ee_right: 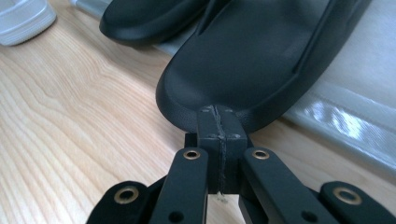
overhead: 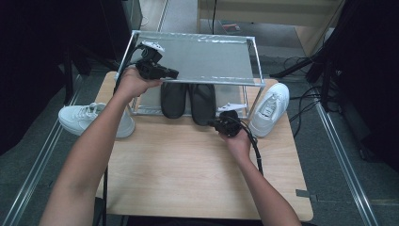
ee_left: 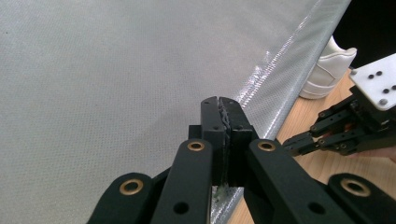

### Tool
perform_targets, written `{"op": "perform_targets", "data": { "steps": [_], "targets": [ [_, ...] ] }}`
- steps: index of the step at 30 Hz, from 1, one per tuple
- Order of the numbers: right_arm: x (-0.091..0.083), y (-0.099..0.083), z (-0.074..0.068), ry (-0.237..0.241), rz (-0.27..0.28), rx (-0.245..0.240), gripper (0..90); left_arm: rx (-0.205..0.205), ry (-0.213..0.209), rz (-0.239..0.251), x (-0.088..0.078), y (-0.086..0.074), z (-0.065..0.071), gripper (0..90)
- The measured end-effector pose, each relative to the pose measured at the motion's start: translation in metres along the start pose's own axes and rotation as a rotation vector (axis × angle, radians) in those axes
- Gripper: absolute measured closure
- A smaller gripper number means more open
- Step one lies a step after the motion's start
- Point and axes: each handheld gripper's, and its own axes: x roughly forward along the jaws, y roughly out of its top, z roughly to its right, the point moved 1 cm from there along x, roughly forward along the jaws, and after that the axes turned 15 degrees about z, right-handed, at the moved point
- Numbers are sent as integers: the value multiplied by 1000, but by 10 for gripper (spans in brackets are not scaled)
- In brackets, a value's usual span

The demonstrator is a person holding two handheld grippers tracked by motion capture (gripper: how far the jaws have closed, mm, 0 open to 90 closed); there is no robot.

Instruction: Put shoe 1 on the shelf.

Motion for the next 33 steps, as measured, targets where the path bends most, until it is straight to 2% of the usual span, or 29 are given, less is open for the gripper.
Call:
{"op": "perform_targets", "data": {
  "steps": [2, 7, 10, 14, 20, 24, 25, 29, 30, 32, 33],
  "targets": [
    [8, 3, -5, -2, -4, 11, 900, 0, 0, -1, 0, 0, 0, 900],
    [19, 6, -10, 4, -6, -5, 900, -1, -4, 0, 0, 0, -1, 900],
    [25, 8, -13, 15, -11, 1, 900, -1, -5, -1, 0, 0, -1, 900],
    [33, 11, -16, 9, -11, -20, 900, 0, -4, -3, -1, 0, 0, 900],
    [34, 11, -17, 9, -2, 14, 900, 14, 7, -4, -3, 1, 1, 878],
    [28, 9, -21, 25, -4, 28, 894, -26, 7, -2, -4, 2, 0, 806],
    [22, 9, -25, 44, 5, 23, 853, -26, 8, -17, -6, 5, 1, 762],
    [11, 9, -29, 70, 30, 9, 813, -35, 11, -27, -10, 10, 5, 624],
    [7, 10, -31, 85, 33, 11, 811, -46, 2, -25, -12, 11, 7, 624],
    [0, 11, -34, 107, 26, 13, 785, -64, -19, -12, -17, 15, 15, 533],
    [-6, 11, -36, 129, 33, 6, 754, -41, -14, -4, -21, 17, 24, 505]
  ]
}}
